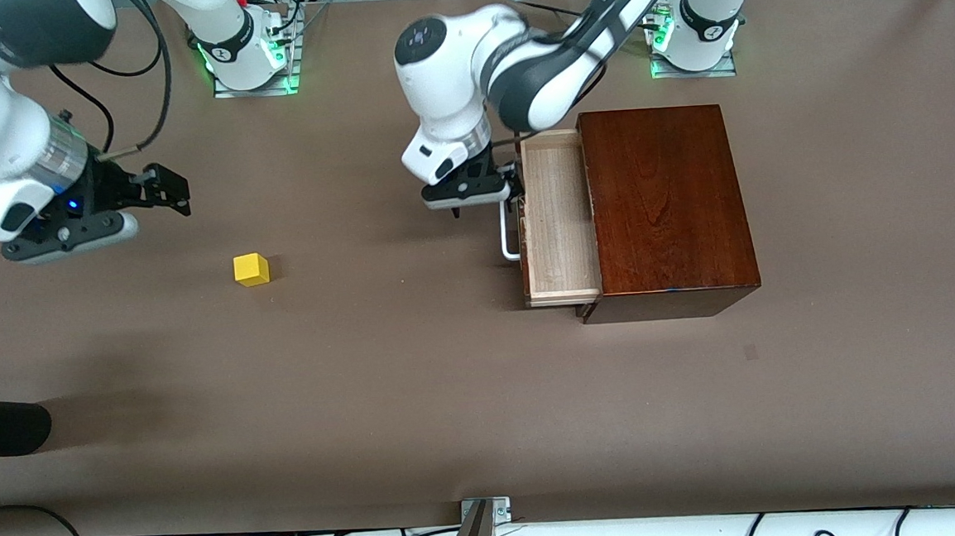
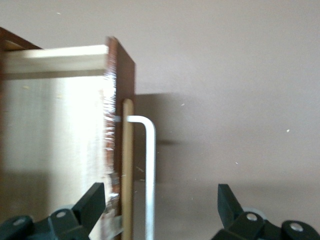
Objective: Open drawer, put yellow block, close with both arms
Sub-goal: 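Grasp the yellow cube with the right gripper while the left gripper withdraws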
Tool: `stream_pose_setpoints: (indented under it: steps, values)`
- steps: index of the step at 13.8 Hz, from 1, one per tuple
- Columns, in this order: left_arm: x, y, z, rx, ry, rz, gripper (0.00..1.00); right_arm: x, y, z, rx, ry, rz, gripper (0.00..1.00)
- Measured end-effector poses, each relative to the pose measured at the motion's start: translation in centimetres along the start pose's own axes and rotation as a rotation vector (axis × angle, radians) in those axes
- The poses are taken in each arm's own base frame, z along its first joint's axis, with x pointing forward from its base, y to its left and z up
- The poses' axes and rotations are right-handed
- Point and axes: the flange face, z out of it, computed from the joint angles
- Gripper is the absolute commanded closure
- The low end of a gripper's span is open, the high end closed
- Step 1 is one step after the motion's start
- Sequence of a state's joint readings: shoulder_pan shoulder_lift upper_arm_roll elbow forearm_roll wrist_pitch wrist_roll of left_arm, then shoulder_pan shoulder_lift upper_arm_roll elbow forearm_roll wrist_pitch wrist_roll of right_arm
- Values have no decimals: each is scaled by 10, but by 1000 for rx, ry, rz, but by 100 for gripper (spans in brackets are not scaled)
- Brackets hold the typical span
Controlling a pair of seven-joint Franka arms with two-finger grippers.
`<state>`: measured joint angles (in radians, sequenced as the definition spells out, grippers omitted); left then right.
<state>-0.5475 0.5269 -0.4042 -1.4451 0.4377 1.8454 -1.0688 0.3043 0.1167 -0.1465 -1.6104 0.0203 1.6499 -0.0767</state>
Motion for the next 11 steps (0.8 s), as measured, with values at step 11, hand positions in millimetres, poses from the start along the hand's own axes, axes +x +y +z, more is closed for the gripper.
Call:
stream_pose_setpoints:
  steps: [11]
  values:
    - [154, -386, -67, -153, -258, 148, 0, 18, 12, 207, -20, -62, -21, 0]
